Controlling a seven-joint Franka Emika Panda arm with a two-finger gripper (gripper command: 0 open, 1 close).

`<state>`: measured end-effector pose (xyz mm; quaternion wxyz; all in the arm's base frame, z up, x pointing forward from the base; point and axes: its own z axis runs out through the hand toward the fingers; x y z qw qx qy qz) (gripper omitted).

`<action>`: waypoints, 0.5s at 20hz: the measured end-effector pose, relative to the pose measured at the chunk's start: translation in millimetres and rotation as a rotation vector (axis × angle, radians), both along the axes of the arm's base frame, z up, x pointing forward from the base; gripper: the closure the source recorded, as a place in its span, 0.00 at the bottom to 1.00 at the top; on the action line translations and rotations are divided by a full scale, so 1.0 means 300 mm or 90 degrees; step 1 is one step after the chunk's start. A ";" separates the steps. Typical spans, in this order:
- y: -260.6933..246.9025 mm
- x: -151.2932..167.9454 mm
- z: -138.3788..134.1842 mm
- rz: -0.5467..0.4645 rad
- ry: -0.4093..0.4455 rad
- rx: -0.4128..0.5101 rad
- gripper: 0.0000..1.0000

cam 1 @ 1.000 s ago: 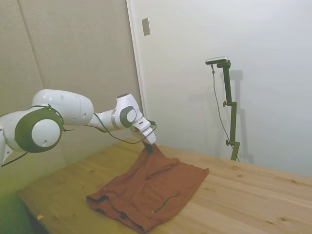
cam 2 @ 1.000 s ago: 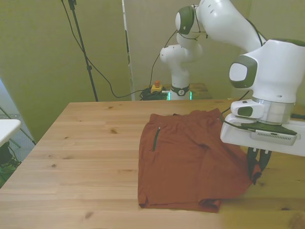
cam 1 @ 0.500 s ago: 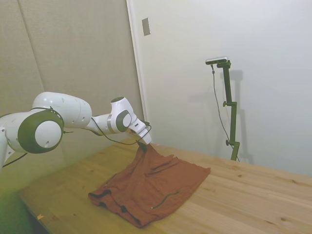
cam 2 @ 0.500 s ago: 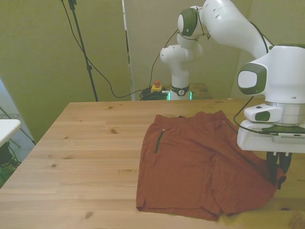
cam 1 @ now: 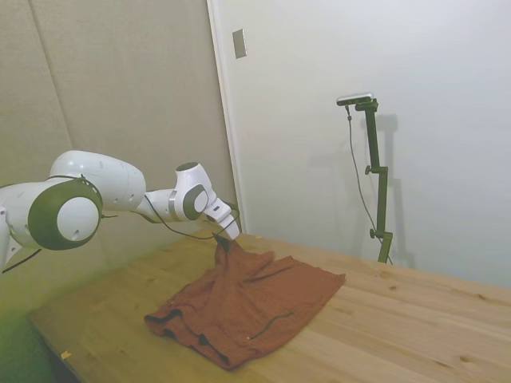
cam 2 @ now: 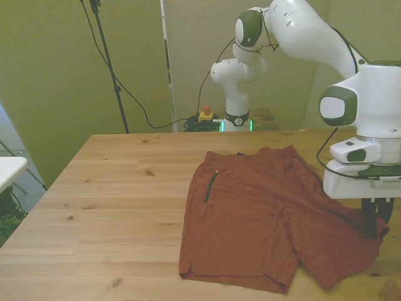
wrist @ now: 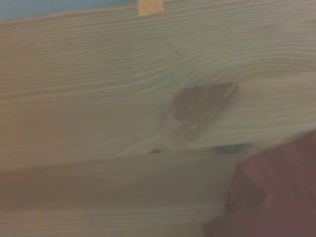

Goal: Unfold the shorts

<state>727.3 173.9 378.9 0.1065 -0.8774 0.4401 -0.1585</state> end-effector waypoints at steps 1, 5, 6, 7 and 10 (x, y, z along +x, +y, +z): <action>0.008 -0.008 0.011 0.005 -0.002 0.001 0.00; 0.012 -0.026 0.052 0.009 -0.009 0.003 0.00; 0.009 -0.026 0.060 0.008 -0.011 0.004 0.00; 0.006 -0.026 0.067 0.006 -0.012 0.006 0.00; -0.011 -0.026 0.103 0.001 -0.019 0.015 0.00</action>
